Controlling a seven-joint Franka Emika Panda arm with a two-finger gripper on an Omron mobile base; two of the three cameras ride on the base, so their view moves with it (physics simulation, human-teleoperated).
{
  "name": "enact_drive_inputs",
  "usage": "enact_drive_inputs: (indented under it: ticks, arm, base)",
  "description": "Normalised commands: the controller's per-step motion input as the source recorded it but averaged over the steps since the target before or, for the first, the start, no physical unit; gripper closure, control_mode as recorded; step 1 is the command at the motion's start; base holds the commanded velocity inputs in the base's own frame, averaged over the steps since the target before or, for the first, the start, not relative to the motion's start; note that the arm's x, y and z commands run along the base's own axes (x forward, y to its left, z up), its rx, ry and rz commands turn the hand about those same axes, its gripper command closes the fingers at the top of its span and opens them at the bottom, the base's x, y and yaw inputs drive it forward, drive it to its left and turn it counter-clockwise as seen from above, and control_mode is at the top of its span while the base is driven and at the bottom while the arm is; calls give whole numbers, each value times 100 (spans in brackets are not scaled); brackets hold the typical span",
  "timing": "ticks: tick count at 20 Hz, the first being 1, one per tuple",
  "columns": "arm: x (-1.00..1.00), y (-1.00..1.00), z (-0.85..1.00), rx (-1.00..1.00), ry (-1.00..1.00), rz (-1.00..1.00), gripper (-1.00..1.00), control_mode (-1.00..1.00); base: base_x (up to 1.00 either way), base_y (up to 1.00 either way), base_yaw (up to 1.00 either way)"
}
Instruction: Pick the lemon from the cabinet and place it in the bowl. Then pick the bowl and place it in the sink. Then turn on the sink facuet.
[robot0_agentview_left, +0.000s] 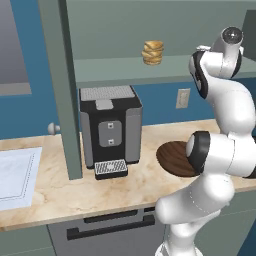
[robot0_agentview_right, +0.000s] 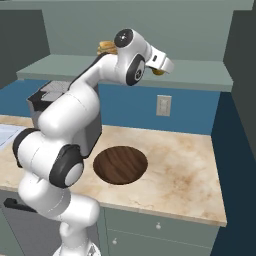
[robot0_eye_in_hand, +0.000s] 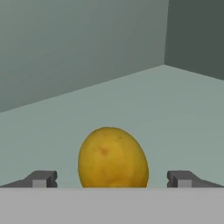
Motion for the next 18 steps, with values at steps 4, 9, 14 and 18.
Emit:
enact_drive_inputs:
  ticks: [4, 9, 14, 18]
  arm:
    - [14, 0, -3, 0, 0, 0, -100, -100]
    - [1, -2, -3, 0, 0, 0, -100, -100]
    - [0, -2, -4, 0, 0, 0, -100, -100]
    - [0, 0, -9, 0, 0, 0, -100, -100]
  base:
    - [0, 0, 0]
    - [0, 0, 0]
    - [0, 0, 0]
    - [0, 0, 0]
